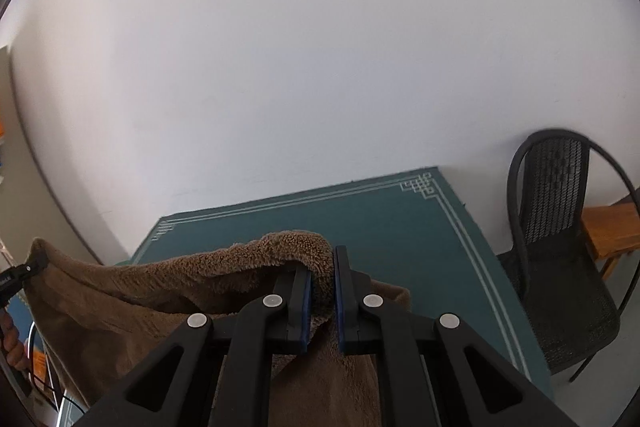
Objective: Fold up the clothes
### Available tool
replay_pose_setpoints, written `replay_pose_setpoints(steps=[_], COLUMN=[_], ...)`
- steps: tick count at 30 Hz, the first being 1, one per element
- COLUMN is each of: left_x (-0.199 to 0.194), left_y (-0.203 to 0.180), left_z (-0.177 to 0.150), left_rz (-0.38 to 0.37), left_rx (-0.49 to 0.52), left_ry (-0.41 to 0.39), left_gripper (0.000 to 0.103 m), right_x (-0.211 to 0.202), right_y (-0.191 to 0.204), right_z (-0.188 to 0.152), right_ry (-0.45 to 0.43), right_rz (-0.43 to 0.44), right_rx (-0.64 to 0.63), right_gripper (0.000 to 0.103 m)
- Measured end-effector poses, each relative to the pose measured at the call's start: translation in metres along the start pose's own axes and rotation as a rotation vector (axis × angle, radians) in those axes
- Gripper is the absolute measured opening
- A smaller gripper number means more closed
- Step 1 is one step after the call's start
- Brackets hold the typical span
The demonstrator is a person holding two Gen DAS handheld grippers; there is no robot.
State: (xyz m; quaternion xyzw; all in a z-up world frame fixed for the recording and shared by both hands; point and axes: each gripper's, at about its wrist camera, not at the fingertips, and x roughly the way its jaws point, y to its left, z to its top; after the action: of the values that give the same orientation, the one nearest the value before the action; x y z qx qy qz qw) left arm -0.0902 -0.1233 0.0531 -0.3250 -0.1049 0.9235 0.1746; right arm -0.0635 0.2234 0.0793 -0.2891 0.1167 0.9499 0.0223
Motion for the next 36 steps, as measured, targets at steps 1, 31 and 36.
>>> replay_pose_setpoints(steps=[1,31,36], left_x=[0.013,0.127,0.151], left_y=[0.003,0.092,0.093], left_z=[0.001,-0.045,-0.048], left_rz=[0.011,-0.007,-0.043], left_rx=[-0.004,-0.124,-0.098], left_ry=[0.017,0.367,0.436], left_gripper=[0.015,0.079,0.079], right_x=[0.012,0.097,0.099], right_y=[0.000,-0.026,-0.039], right_z=[0.002,-0.035,-0.033], right_ry=[0.014,0.225,0.244], right_rz=[-0.005,0.126,0.190], right_rx=[0.007,-0.079,-0.068], right_gripper=[0.010,0.070,0.070])
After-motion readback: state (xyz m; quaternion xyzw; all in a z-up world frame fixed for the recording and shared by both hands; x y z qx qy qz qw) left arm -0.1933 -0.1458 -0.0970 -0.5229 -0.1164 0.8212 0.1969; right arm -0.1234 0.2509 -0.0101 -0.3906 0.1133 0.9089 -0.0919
